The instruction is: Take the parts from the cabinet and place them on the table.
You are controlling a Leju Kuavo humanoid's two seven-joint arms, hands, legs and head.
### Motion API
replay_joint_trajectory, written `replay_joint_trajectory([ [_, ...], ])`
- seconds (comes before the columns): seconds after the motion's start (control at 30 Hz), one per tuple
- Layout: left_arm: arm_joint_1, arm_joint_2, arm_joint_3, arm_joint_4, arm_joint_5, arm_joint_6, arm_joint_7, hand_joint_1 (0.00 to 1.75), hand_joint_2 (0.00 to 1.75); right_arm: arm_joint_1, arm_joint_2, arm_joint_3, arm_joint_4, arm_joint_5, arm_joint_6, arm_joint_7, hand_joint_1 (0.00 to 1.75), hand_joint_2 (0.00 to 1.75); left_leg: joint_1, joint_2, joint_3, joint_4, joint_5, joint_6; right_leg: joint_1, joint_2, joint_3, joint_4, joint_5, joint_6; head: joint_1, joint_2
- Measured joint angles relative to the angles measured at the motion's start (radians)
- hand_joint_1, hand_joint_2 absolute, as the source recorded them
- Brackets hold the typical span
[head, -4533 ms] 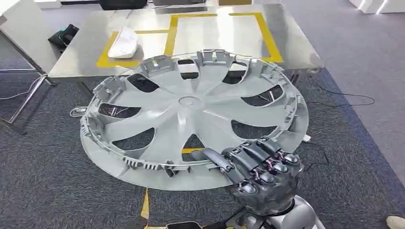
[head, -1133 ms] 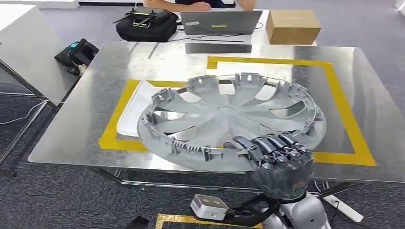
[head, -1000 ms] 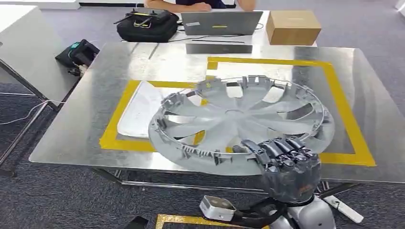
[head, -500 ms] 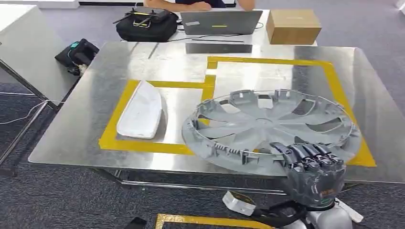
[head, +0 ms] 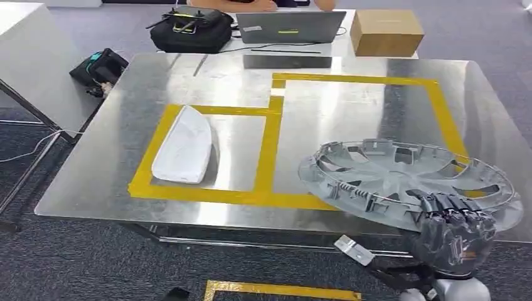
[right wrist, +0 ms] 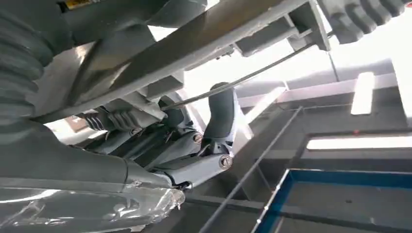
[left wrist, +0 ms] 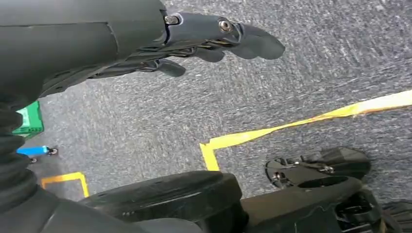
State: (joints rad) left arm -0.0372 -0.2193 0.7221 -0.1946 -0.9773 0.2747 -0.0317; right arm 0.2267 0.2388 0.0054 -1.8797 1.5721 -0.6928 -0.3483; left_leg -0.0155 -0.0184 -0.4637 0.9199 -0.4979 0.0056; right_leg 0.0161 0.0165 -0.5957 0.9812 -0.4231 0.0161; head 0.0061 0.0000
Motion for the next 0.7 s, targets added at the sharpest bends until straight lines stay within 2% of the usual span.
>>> replay_joint_trajectory([
  [0.2, 0.001, 0.0, 0.007, 0.0, 0.001, -0.002, 0.011, 0.0, 1.75, -0.013, -0.011, -0.022, 0.049, 0.0, 0.0, 0.063, 1.75, 1.75, 0.0, 0.0, 0.002, 0.0, 0.0, 0.0, 0.0, -0.001, 0.002, 0.0, 0.002, 0.0, 0.0, 0.0],
  [0.5, 0.001, 0.001, 0.015, 0.0, -0.008, -0.006, 0.034, 0.0, 1.75, -0.04, -0.082, -0.035, 0.126, 0.0, 0.0, 0.176, 1.75, 1.75, -0.001, 0.0, 0.008, 0.0, 0.0, 0.0, -0.001, 0.0, 0.009, 0.0, 0.003, 0.001, 0.0, 0.0],
  [0.6, 0.001, 0.001, 0.016, 0.0, -0.012, -0.005, 0.036, 0.0, 1.75, -0.06, -0.132, -0.017, 0.163, 0.0, 0.0, 0.27, 1.75, 1.75, -0.001, 0.0, 0.009, 0.0, 0.0, 0.001, -0.001, 0.0, 0.011, 0.0, 0.003, 0.001, 0.0, 0.0],
  [0.7, 0.0, 0.001, 0.016, 0.0, -0.019, -0.006, 0.048, 0.0, 1.75, -0.093, -0.207, 0.043, 0.211, 0.0, 0.0, 0.413, 1.75, 1.75, -0.001, 0.0, 0.01, 0.0, 0.0, 0.001, -0.001, 0.0, 0.013, 0.0, 0.003, 0.001, 0.0, 0.0],
])
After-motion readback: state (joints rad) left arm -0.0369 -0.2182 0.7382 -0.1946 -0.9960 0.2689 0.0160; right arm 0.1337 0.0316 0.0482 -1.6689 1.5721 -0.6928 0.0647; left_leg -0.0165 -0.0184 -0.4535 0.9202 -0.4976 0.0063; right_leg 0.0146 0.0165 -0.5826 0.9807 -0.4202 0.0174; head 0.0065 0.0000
